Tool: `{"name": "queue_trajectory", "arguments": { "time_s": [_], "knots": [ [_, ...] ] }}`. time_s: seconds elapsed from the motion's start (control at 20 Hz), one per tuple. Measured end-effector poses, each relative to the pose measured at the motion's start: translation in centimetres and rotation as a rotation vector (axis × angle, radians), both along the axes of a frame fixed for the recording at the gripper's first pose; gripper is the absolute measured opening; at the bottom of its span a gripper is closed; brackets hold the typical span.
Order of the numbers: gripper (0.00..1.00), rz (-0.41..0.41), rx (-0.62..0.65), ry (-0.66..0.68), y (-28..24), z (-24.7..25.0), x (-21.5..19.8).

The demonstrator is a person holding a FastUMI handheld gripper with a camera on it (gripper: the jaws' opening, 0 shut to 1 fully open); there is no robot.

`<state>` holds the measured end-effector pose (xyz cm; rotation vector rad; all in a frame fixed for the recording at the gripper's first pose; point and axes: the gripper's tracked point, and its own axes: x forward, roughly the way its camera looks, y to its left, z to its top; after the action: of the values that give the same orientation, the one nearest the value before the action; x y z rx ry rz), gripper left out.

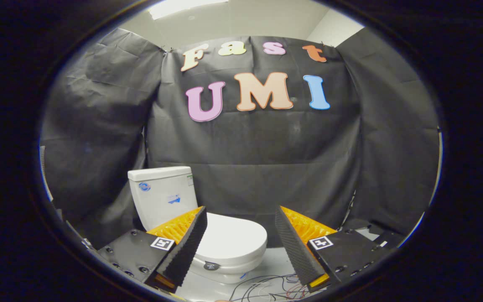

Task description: Open the toilet lid.

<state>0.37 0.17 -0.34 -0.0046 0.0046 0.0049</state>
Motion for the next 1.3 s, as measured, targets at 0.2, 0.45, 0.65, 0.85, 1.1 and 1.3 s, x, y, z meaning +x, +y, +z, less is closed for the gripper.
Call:
{"name": "queue_trajectory", "arguments": {
  "time_s": [0.2,0.45,0.65,0.85,1.1,1.3],
  "knots": [
    [1.0,0.006,0.003,0.002,0.1,-0.2,1.7],
    [1.0,0.019,-0.021,0.031,0.9,-0.3,4.9],
    [1.0,0.073,-0.041,0.043,2.4,-0.6,6.4],
    [1.0,0.126,-0.037,0.059,4.4,-1.1,9.0],
    [0.99,0.127,0.026,0.014,7.1,-0.7,11.7],
    [0.97,0.125,0.091,-0.073,9.7,0.4,12.8]
  ]
}}
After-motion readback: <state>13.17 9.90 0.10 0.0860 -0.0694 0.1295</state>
